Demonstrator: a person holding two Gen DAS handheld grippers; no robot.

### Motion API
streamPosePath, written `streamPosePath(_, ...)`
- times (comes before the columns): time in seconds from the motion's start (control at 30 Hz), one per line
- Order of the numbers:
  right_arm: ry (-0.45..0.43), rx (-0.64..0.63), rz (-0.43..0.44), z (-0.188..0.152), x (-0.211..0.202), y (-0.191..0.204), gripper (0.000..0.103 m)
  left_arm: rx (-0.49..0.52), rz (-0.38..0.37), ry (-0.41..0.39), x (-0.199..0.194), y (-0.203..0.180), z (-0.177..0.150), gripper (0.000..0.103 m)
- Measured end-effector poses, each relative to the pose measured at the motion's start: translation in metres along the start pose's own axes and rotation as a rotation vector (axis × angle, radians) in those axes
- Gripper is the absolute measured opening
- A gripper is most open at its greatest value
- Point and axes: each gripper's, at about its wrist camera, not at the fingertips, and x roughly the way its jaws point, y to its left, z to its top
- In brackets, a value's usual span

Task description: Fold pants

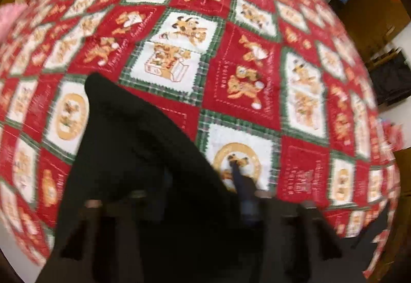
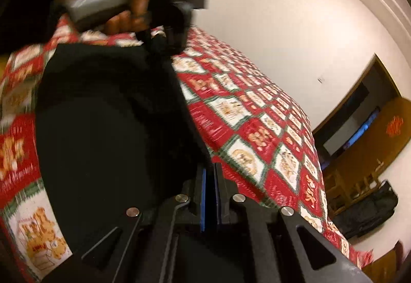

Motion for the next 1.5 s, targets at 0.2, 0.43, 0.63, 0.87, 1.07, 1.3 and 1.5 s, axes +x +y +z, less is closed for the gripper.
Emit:
streamPosePath(0.2,-0.064,-0.05,0.004,0.014,-0.044,0.009,0.005,-0.053,-0.19,-0.167,-0.051,0.033,-0.02,0.013)
streamPosePath(0.43,-0.07,-0.097,0.102,0.004,-0.074,0.046,0.005,-0.004,-0.243,-0.339,-0.117,0.065,-0.081,0.013)
streamPosePath(0.63,-0.008,-0.133,0.155,-0.019,-0.066,0.077,0.005,0.009,-0.163,-0.434,-0.113,0.083,-0.134,0.013)
streamPosePath(0.87,0.057,-0.114,0.178,-0.036,-0.055,0.09,0.005,-0.042,-0.06,-0.412,-0.077,0.101,-0.169,0.013)
streamPosePath(1.07,0.072,-0.112,0.181,-0.044,-0.046,0.096,0.005,-0.042,0.004,-0.373,-0.05,0.118,-0.185,0.032)
streamPosePath(1.3,0.109,0.053,0.339,-0.042,-0.05,0.063,0.03,-0.08,-0.047,-0.309,-0.072,0.136,-0.172,0.044)
streamPosePath(1.5,0.012,0.455,0.509,-0.023,-0.062,-0.015,0.052,-0.091,0.203,-0.477,-0.117,0.136,-0.164,0.057)
